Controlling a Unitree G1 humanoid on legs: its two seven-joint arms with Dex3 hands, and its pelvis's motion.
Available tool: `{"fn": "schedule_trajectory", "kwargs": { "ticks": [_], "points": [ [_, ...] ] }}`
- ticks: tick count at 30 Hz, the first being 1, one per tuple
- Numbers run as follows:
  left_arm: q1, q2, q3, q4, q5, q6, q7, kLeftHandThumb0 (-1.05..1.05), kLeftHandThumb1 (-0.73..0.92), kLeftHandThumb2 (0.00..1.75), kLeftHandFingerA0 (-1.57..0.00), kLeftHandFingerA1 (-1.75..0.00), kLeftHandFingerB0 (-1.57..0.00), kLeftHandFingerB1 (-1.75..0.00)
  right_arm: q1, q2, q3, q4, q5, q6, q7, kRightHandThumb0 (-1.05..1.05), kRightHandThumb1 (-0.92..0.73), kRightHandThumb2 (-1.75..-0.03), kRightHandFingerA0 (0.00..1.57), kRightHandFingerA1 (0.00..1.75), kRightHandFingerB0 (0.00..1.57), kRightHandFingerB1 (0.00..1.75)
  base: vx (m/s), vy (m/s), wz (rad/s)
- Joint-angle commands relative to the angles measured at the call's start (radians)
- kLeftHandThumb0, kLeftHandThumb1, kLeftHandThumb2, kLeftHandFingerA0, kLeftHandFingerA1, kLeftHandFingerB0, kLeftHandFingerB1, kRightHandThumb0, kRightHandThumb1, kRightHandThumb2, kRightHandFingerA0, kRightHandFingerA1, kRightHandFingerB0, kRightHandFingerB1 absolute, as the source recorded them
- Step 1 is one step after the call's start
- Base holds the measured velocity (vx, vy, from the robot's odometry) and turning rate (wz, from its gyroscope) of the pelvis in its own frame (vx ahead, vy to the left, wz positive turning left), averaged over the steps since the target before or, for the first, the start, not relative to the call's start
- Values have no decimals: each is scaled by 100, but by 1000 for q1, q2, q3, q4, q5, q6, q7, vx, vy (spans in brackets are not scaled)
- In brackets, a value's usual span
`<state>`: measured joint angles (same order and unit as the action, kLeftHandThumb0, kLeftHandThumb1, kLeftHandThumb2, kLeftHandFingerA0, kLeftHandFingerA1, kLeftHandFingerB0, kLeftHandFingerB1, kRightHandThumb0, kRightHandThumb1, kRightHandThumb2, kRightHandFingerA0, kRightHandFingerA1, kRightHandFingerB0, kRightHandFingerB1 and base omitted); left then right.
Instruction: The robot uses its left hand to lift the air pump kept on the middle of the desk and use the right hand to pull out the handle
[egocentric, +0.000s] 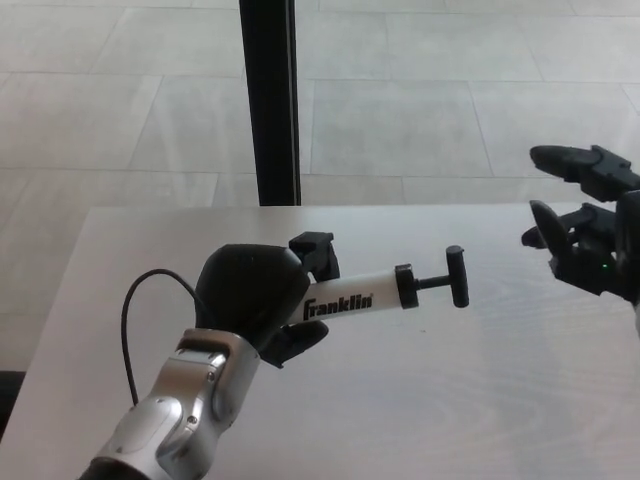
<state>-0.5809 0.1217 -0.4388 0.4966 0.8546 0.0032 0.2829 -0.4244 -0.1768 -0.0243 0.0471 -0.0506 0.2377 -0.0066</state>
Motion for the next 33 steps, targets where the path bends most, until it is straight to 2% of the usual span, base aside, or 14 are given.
{"fn": "schedule_trajectory", "kwargs": {
  "ticks": [1, 2, 4, 5, 7, 8, 9, 10, 11, 15, 18, 23, 28, 33],
  "points": [
    [-38, -2, 18, 29, -21, 38, 9, -16, 49, 115, -86, -175, -74, -154, 15, 25, 26, -35, -31, 78, -17, -76, -73, -63, 69, 105, 45, 41, 0, 0, 0],
    [-39, -5, 20, 30, -22, 42, 13, -16, 48, 116, -86, -175, -75, -154, 14, 32, 28, -38, -31, 82, -20, -79, -61, -102, 72, 97, 40, 55, 0, 0, 0],
    [-42, -14, 25, 31, -25, 47, 23, -16, 46, 119, -87, -175, -75, -155, 13, 40, 32, -37, -34, 81, -22, -78, -61, -102, 71, 98, 40, 55, 0, 0, 0],
    [-44, -18, 29, 30, -28, 50, 23, -9, 52, 119, -92, -175, -71, -149, 12, 42, 36, -37, -40, 84, -23, -76, -73, -63, 71, 107, 46, 42, 0, 0, 0],
    [-48, -28, 38, 26, -36, 52, 30, -17, 46, 119, -89, -175, -73, -159, 12, 48, 42, -30, -47, 86, -26, -75, -72, -62, 71, 109, 48, 42, 0, 0, 0],
    [-49, -35, 46, 23, -44, 52, 33, -17, 47, 119, -91, -175, -76, -156, 13, 50, 47, -26, -52, 87, -28, -74, -72, -62, 72, 108, 48, 42, 0, 0, 0],
    [-51, -40, 52, 19, -49, 51, 37, -17, 47, 118, -91, -175, -74, -158, 12, 50, 54, -22, -62, 91, -30, -70, -58, -101, 72, 96, 39, 56, 0, 0, 0],
    [-54, -40, 52, 19, -44, 48, 44, -17, 47, 118, -91, -175, -74, -158, 12, 50, 57, -20, -66, 95, -32, -70, -58, -101, 72, 96, 39, 56, 0, 0, 0],
    [-61, -42, 52, 19, -36, 45, 57, -17, 49, 115, -89, -175, -71, -159, 9, 51, 66, -8, -77, 95, -35, -65, -69, -63, 73, 107, 43, 43, 0, 0, 0],
    [-65, -54, 48, 4, -28, 43, 76, -17, 50, 112, -85, -175, -71, -156, -7, 38, 75, 36, -98, 82, -37, -55, -70, -61, 81, 109, 44, 43, 0, 0, 0],
    [-59, -59, 36, -27, -17, 62, 51, -18, 55, 99, -86, -173, -72, -148, -17, 33, 76, 66, -110, 75, -39, -53, -68, -61, 85, 115, 46, 44, 0, 0, 0],
    [-47, -67, 22, -73, -14, 70, 36, -13, 51, 105, -87, -174, -75, -151, -37, 20, 83, 115, -131, 49, -43, -46, -66, -60, 89, 119, 45, 44, 0, 0, 0],
    [-38, -68, -1, -83, 12, 71, 66, -14, 42, 114, -90, -175, -77, -153, -55, 15, 91, 134, -157, 47, -58, -37, -64, -59, 94, 110, 50, 43, 0, 0, 0],
    [-26, -63, -21, -80, 21, 76, 71, -14, 43, 115, -94, -175, -81, -148, -63, 21, 79, 146, -156, 9, -76, -32, -65, -59, 97, 106, 51, 45, 0, 0, 0]
  ]
}}
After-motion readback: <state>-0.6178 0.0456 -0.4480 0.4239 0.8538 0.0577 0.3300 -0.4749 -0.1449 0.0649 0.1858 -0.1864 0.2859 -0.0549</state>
